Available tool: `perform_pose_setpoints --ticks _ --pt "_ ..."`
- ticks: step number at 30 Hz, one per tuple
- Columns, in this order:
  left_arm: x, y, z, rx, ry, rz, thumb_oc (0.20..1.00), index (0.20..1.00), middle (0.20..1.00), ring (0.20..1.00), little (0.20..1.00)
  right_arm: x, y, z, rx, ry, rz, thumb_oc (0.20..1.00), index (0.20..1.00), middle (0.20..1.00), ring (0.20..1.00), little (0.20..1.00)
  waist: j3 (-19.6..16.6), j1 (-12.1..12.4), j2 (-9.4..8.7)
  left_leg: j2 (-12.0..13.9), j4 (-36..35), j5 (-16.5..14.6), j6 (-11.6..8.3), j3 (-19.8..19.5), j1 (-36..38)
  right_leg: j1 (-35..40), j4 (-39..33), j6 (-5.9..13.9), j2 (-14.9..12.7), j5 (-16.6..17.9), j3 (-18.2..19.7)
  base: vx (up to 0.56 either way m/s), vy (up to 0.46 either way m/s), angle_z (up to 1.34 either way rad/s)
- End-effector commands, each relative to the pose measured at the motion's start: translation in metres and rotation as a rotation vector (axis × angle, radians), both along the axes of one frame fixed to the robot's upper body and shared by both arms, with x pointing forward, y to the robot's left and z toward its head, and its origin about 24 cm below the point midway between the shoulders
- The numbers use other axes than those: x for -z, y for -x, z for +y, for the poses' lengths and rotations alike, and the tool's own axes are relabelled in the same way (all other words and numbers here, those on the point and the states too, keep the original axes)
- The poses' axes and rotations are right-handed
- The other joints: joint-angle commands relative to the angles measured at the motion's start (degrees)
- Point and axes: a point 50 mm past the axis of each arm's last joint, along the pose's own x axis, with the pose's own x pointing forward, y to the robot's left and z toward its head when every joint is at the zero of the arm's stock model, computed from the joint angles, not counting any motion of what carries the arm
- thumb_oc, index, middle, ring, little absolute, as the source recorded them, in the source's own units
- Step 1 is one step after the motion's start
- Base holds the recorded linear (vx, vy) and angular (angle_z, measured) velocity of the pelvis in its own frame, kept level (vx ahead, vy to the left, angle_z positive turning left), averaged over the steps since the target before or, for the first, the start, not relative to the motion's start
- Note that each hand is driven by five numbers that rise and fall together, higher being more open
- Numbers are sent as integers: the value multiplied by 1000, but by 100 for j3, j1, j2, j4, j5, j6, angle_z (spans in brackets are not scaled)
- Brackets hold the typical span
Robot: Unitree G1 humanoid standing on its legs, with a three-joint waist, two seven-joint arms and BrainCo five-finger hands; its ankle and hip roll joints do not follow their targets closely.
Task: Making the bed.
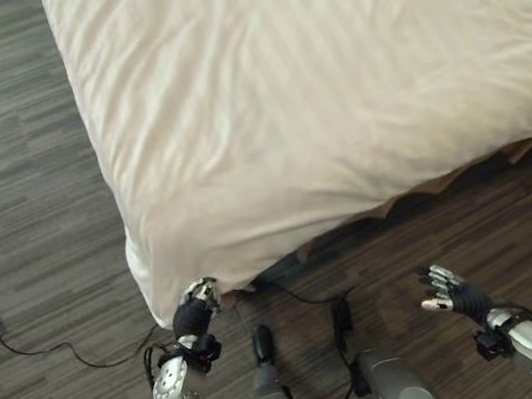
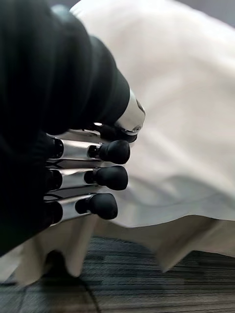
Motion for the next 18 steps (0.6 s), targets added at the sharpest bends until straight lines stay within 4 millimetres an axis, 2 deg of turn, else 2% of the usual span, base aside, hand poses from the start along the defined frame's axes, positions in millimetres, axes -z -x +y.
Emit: perform_pose_setpoints --ticks 1,2,3,13,15,18 --pt "-39 -17 23 -54 -95 -149 200 200 200 200 200 -9 -6 -1 18 -16 -61 1000 1000 1000 1000 1000 -66 -42 -105 30 42 120 93 321 35 -52 69 324 -204 -80 364 0 0 0" --pt "-39 -17 23 -54 -95 -149 200 200 200 200 200 -9 -6 -1 18 -16 -61 1000 1000 1000 1000 1000 -66 -42 -105 30 42 120 93 321 35 -52 69 324 -204 -80 364 23 31 -3" --pt "-52 -19 21 -9 -104 -210 200 200 200 200 200 -10 -5 -5 27 -6 -61 1000 1000 1000 1000 1000 -44 -42 -71 32 42 119 92 341 32 -61 69 324 -219 -88 367 22 22 -5" --pt "-84 -24 1 149 -89 -384 200 200 200 200 200 -14 -5 -7 -13 10 -70 1000 1000 1000 1000 1000 26 -16 88 -18 42 76 105 301 92 21 69 321 -267 -140 334 8 9 0" --pt "-81 -23 2 137 -88 -371 200 200 200 200 200 -14 -5 -7 -16 15 -72 1000 1000 1000 1000 1000 54 -17 100 -26 42 79 104 298 85 17 71 322 -278 -135 320 0 0 0" --pt "-59 -18 10 65 -62 -279 200 200 200 200 200 -13 -6 -8 -7 23 -66 1000 1000 1000 1000 1000 84 -26 101 -37 42 78 110 288 83 21 77 322 -288 -137 312 0 0 0"
